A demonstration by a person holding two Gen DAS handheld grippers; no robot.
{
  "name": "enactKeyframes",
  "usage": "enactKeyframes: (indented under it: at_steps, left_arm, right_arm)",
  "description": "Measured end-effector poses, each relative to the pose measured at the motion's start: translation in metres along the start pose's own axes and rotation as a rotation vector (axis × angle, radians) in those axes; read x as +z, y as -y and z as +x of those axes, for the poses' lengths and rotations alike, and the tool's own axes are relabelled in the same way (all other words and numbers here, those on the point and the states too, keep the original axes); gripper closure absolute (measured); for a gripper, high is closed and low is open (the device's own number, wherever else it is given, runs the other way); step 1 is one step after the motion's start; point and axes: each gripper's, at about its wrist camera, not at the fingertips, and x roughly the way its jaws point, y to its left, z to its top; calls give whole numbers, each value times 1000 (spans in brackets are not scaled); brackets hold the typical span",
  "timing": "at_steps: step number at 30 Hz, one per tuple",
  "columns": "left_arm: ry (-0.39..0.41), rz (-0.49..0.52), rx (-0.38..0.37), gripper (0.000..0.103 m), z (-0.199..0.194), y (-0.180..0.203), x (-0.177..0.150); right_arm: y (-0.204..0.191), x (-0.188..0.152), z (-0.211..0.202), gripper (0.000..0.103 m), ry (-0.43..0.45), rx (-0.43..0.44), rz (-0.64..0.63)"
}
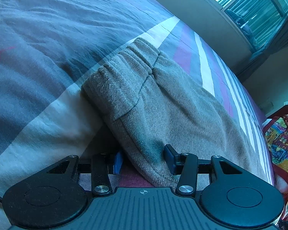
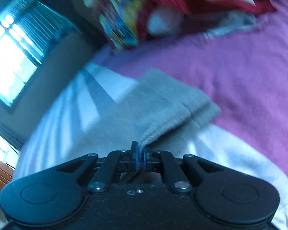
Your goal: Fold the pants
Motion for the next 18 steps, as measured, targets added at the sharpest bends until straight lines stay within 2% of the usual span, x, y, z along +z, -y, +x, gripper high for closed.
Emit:
enactKeyframes:
  at_steps: [2,4,6,8,10,13,18]
  left_arm:
    - [1,3,1,56,0,0,0]
    - [-2,5,3,56,1,1,1]
    - [-1,9,9,56,-1,2,1]
    - [13,21,21,56,-5,6,0]
    - [37,41,32,56,-9,10,-4]
    - [53,28,21,55,-11,8,-10]
    - [43,21,14,55,-14,6,-10]
  right_arm:
    - [-7,6,-10,99,43,35,-11]
    - [-11,5,-8,99,45,-6,-85]
    - [1,3,19,97,-78,-93,-56]
    - [10,2,22,91,-97,-56,16]
    - [5,-3,17,67,-104,-7,31]
    - [-15,-23,17,66,-162,104,37]
    - [-66,-70,54,70,-348,263,82]
